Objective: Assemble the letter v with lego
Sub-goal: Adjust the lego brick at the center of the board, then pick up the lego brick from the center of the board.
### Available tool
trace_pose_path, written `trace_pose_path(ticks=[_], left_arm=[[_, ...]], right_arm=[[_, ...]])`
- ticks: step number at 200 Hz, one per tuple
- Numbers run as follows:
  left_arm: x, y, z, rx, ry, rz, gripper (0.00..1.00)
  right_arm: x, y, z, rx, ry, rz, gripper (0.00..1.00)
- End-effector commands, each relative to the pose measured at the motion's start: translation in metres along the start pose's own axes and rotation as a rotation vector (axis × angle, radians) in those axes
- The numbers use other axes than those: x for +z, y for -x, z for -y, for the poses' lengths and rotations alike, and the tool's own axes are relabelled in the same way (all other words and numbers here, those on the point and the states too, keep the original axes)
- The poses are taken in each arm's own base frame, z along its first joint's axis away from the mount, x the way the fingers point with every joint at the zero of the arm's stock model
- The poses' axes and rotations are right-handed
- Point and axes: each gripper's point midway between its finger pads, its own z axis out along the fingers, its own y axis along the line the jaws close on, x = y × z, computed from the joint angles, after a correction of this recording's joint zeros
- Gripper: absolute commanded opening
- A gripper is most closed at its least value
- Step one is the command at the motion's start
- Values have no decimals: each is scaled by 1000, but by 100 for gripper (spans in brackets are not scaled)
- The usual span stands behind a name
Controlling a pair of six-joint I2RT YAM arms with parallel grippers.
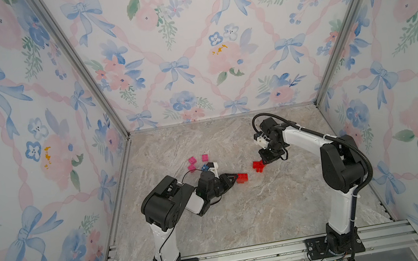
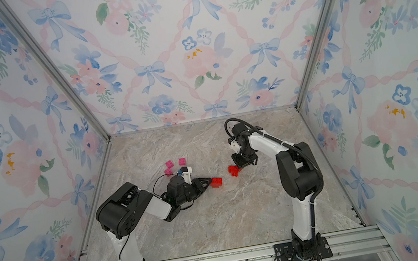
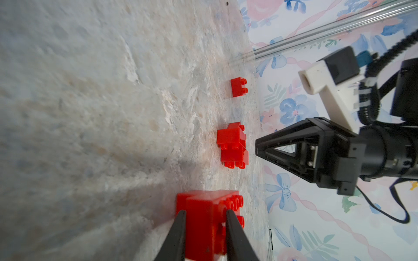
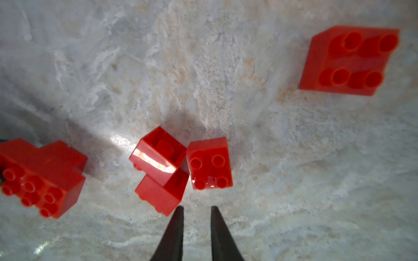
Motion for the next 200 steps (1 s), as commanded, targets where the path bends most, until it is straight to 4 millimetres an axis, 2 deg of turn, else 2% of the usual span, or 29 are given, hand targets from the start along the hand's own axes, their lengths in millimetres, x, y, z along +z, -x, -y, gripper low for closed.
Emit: trace_pose_path(ticks=[1, 23, 48, 58, 72, 112, 200], left_arm=[[-4, -4, -2, 8, 22, -3, 8], [-5, -3, -2, 11, 22, 3, 8], [-6, -2, -2, 12, 21, 3, 8], [-7, -2, -3, 11, 24, 3, 8], [-7, -1, -4, 12, 26, 6, 8], [-8, -1, -4, 11, 26, 6, 7], [-5, -1, -4, 9, 24, 3, 6]], right_arm=[[-19, -21, -14, -259, -35, -36, 25], [-14, -27, -36, -536, -32, -1, 30], [-5, -22, -50, -667, -25, 27, 31], [1, -19, -50, -682, -35, 18, 33], [9, -12, -42, -691, -85, 11, 41], [18, -4, -28, -690, -157, -20, 41], [37, -4, -20, -675, -153, -56, 41]])
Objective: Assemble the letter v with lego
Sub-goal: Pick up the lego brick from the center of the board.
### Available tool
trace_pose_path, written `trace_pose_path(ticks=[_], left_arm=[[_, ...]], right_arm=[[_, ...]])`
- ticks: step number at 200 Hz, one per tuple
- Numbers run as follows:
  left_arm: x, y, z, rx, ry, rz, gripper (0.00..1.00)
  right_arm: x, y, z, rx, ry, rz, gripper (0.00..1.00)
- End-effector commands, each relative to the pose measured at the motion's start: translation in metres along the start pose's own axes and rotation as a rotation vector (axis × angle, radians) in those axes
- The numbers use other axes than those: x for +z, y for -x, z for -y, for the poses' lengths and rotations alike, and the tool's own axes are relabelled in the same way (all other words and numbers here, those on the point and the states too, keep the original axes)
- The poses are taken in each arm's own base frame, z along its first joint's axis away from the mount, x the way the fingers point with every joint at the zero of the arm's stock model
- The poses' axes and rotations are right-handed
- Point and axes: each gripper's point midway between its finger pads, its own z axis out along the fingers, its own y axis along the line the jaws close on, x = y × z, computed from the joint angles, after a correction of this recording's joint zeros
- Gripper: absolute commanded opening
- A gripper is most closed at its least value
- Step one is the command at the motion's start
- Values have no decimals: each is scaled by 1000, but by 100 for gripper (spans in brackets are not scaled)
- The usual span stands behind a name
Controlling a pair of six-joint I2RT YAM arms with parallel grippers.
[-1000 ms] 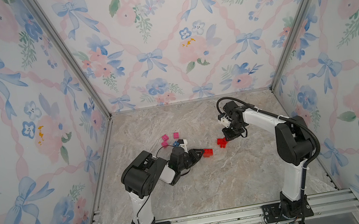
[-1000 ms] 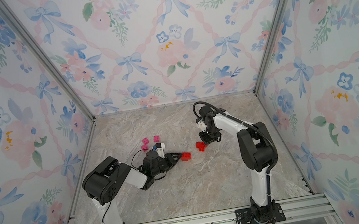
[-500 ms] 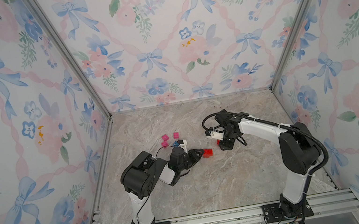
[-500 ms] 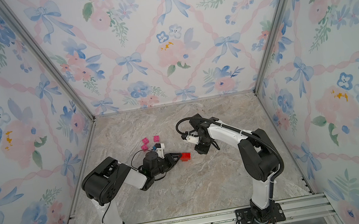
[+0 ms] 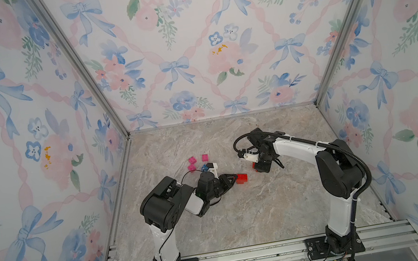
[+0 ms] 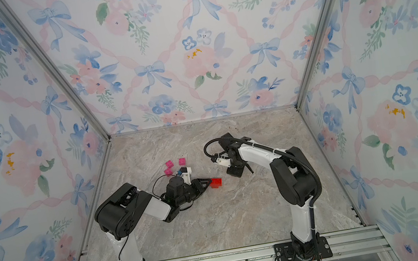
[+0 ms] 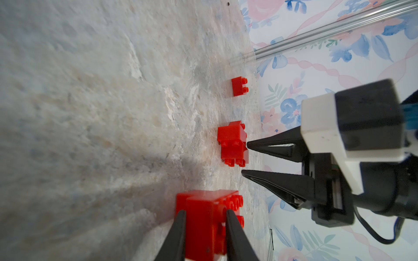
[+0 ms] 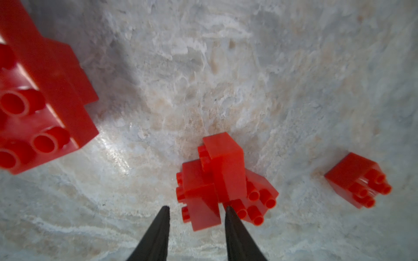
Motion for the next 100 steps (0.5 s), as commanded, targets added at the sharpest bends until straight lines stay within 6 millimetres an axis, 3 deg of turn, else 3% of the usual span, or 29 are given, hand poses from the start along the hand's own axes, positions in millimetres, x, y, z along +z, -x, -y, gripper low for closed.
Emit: trace_pose_path(ticks=[1, 55, 100], left_arm=[[-2, 1, -4, 8, 19, 0, 6], [-2, 1, -4, 8, 20, 0, 6], [-2, 1, -3, 11, 18, 2, 6]], right_arm=[[11, -4, 3, 4, 11, -29, 41], [11, -5, 1, 34, 33, -29, 37], [-2, -4, -1, 145, 83, 22, 24]])
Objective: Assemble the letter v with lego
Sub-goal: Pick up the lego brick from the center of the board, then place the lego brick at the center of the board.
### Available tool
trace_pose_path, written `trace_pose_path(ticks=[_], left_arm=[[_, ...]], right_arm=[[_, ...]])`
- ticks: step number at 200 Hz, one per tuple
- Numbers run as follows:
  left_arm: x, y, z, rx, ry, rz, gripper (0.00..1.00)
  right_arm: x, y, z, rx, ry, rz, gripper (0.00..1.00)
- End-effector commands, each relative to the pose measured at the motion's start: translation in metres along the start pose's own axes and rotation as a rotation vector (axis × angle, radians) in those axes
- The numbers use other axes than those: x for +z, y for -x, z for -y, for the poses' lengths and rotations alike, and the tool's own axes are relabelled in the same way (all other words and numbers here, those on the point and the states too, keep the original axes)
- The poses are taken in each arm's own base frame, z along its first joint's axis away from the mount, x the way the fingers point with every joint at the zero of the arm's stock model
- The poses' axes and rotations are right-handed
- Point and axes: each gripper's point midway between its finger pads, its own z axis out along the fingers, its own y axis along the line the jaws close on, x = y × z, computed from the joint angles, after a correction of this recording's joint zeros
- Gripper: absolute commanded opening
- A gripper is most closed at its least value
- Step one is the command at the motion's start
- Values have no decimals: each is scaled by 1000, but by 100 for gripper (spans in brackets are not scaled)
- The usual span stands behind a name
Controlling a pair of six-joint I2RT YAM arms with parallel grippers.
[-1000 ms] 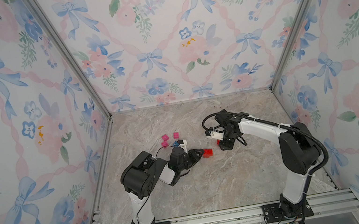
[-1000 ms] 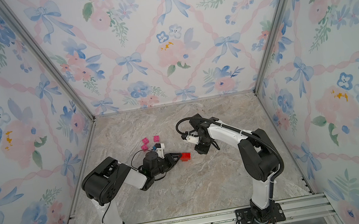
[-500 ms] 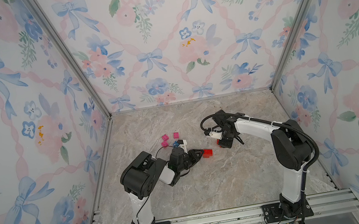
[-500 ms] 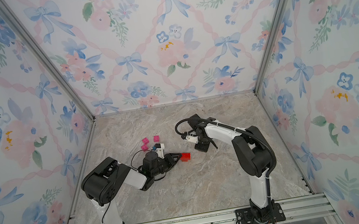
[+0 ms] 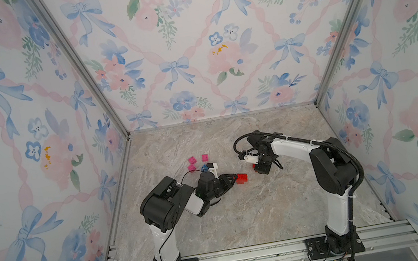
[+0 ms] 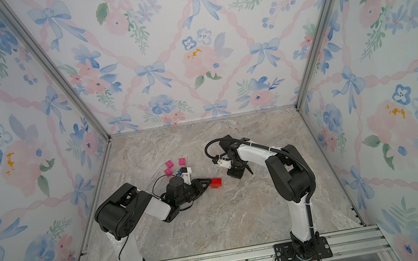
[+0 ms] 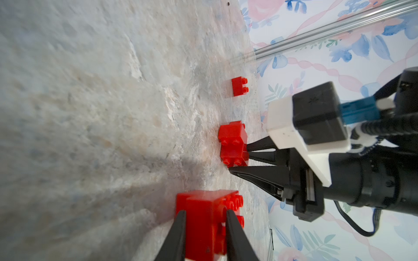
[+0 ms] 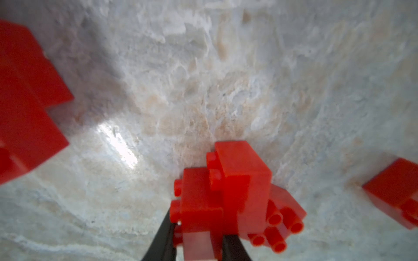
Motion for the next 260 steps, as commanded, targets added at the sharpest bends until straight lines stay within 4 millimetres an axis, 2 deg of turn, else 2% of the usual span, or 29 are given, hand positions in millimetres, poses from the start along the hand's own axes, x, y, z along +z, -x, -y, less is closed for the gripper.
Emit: trace_pose_path(ticks=[1, 15, 34, 69, 78, 85, 103, 128, 151, 156, 207, 260], left_arm=[[-2, 1, -2, 11, 17, 3, 6], [-3, 2, -3, 11, 17, 6, 6], [-3, 3, -3, 10, 19, 9, 6], [-4, 6, -2, 12, 15, 16, 6], [-5, 6, -2, 12, 16, 17, 6], [-6, 7, -2, 12, 16, 20, 6], [-7, 8, -1, 12, 16, 26, 6], [-8, 10, -2, 10, 20, 34, 5], [-7, 11, -3, 8, 22, 35, 5], [-7, 11, -2, 9, 20, 34, 5], [-5, 11, -2, 8, 17, 30, 5], [-5, 9, -4, 4, 23, 25, 5]], right_arm=[[-19, 1, 2, 97, 40, 50, 24], [-29, 1, 1, 175, 74, 84, 24], [-55, 4, -9, 307, 147, 165, 22], [-98, 6, -55, 531, 386, 260, 19], [-98, 5, -68, 587, 471, 255, 18], [-108, 6, -76, 621, 525, 280, 18], [-111, 7, -97, 701, 664, 280, 18], [-104, 12, -120, 784, 836, 279, 18], [-84, 7, -132, 829, 896, 234, 18], [-74, 4, -135, 844, 907, 201, 18], [-40, -5, -137, 913, 968, 144, 21], [-27, -18, -130, 955, 976, 113, 28]])
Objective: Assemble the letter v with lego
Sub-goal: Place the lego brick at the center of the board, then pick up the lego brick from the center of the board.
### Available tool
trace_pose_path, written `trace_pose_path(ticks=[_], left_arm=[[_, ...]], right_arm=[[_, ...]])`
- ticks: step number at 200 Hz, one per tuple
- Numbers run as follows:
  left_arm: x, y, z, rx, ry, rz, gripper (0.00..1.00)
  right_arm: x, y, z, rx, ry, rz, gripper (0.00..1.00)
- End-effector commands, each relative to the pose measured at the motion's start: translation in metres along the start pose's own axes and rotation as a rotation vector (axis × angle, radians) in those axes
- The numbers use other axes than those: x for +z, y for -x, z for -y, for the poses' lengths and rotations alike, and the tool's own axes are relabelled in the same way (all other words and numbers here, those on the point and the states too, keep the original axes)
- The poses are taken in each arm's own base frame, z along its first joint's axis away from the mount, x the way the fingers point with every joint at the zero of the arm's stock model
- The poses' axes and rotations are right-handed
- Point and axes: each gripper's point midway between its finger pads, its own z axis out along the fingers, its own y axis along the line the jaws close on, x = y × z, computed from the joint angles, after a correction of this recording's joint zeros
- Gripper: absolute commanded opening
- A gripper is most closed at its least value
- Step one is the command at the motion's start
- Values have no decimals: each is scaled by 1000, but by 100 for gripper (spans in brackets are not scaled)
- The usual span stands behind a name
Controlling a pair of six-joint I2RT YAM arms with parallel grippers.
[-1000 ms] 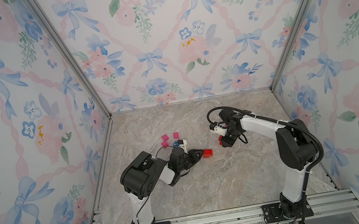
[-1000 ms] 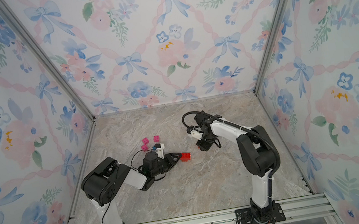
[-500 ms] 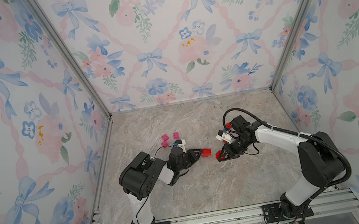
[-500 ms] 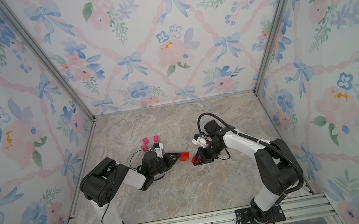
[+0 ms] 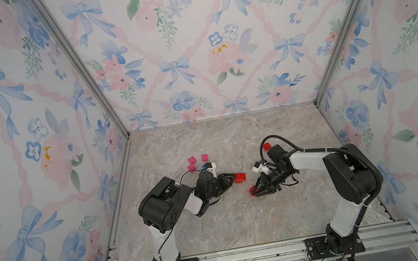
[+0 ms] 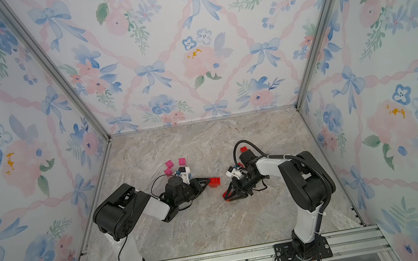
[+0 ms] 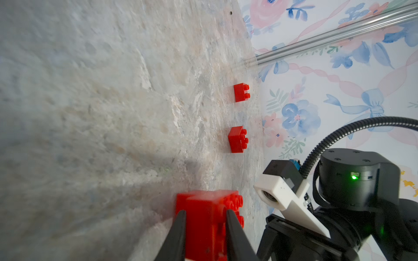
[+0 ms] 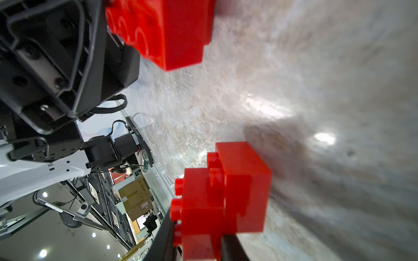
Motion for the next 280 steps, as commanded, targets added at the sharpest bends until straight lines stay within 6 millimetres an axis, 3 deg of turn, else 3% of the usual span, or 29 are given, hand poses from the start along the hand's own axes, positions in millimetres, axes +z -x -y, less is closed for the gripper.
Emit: trace_pose_path(ticks=[1, 44, 76, 104, 134, 185, 195, 280], left_arm=[[-1, 2, -2, 10, 10, 4, 5], [-1, 2, -2, 10, 11, 5, 5], [-1, 2, -2, 12, 9, 3, 5], [-2, 3, 0, 15, 6, 8, 5], [-3, 3, -3, 16, 14, 12, 5], [-1, 1, -2, 16, 15, 10, 5], [0, 0, -2, 16, 14, 8, 5], [0, 0, -2, 18, 15, 8, 5]], right_arm=[[1, -2, 13, 37, -3, -16, 28], [-16, -4, 17, 32, -59, -21, 52], [-40, -3, 12, 9, -136, 12, 58], [-63, -5, 12, -55, -336, 44, 63], [-80, -3, 10, -142, -681, 95, 69], [-70, 8, -2, -159, -914, 199, 58], [-63, 11, 6, -143, -938, 177, 56], [-28, 23, 15, -151, -906, 141, 62]])
